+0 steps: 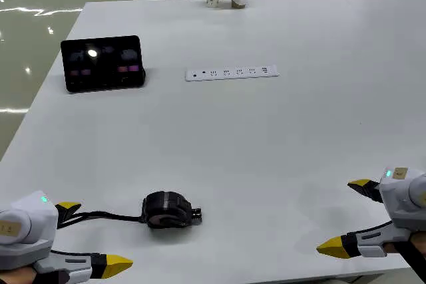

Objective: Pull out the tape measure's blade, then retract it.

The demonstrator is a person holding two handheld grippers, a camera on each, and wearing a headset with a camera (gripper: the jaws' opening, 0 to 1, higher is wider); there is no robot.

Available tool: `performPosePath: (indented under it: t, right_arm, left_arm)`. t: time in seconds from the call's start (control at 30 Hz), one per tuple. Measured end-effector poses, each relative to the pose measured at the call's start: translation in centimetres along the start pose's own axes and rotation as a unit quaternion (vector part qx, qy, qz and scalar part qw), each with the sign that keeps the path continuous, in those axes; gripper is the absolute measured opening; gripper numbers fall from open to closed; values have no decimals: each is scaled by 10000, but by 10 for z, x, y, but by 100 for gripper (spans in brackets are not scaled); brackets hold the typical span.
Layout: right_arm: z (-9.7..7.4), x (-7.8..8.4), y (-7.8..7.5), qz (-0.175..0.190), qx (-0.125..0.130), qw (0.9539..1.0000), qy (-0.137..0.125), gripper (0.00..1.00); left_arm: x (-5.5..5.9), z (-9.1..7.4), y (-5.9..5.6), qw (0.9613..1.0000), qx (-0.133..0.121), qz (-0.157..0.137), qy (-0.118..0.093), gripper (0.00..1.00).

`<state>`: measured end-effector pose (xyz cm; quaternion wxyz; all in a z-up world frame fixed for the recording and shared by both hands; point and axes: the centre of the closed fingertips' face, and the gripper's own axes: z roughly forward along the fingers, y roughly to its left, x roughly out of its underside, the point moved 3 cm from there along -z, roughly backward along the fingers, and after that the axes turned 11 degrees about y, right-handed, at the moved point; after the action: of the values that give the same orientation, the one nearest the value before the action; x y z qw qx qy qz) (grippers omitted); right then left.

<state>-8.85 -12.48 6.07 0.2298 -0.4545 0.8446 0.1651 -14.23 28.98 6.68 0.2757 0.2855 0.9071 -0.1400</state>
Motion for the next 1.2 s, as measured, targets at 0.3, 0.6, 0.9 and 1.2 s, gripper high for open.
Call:
performPosePath:
  t: [0.3,0.6,0.9,1.2]
  right_arm:
    - [0,0,0,-21,-33,10000,15,99]
    - [1,1,-1,-114,-82,9999,53,99]
    - [2,-10,-1,-335,-70,9993,-179,99]
    - [5,-16,0,-374,-109,9991,-139,99]
  left_arm:
    - [2,-1,-1,10000,18,64,53,99]
    - [-1,-2,6,9999,-76,100,15,99]
    - [-10,-1,6,9995,54,283,125,99]
    - [-12,0,4,9968,260,664,361,99]
